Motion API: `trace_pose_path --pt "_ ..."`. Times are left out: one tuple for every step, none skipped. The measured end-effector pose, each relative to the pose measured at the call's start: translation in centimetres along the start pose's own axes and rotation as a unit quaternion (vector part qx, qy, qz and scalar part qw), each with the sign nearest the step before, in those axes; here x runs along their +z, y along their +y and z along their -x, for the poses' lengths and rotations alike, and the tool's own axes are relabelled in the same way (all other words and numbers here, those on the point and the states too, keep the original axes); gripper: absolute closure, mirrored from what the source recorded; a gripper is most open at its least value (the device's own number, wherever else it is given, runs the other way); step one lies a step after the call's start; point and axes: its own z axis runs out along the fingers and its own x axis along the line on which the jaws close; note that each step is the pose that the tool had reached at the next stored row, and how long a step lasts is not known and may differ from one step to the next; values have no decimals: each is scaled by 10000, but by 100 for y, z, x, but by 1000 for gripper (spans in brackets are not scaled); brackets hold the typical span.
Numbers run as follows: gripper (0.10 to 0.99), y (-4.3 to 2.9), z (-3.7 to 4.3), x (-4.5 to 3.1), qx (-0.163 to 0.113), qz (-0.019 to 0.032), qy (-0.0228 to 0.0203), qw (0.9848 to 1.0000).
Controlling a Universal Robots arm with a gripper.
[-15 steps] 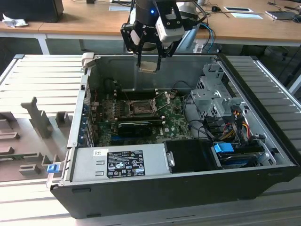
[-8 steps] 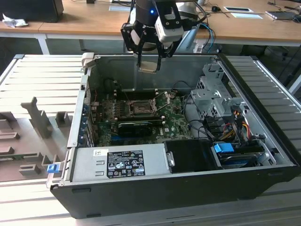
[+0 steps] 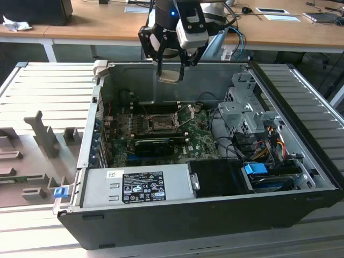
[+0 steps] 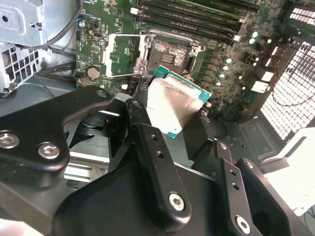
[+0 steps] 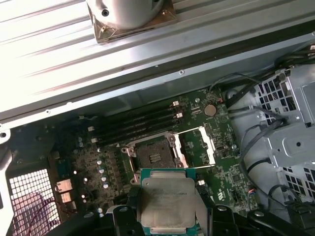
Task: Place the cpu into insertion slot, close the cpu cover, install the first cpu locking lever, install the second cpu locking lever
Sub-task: 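Place the cpu into insertion slot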
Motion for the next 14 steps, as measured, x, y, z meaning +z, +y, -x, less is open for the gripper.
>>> trace_pose_path --pt "557 0 0 0 26 0 -2 10000" --pt "557 0 0 1 47 1 -4 10000" --pt "557 0 0 1 65 1 -6 10000" --pt "557 0 0 1 79 1 -7 10000" --pt "557 0 0 1 102 2 -9 9999" --pt "557 0 0 2 123 2 -11 9999" --pt "557 0 0 2 135 3 -12 9999" --pt "557 0 0 3 155 3 -14 9999" --pt "557 0 0 3 171 3 -15 9999" --pt "557 0 0 4 196 4 -18 9998" --pt "557 0 0 5 213 4 -19 9998" --pt "557 0 0 6 254 5 -23 9997" --pt "557 0 0 6 277 6 -25 9996" --pt "557 0 0 7 287 6 -25 9996"
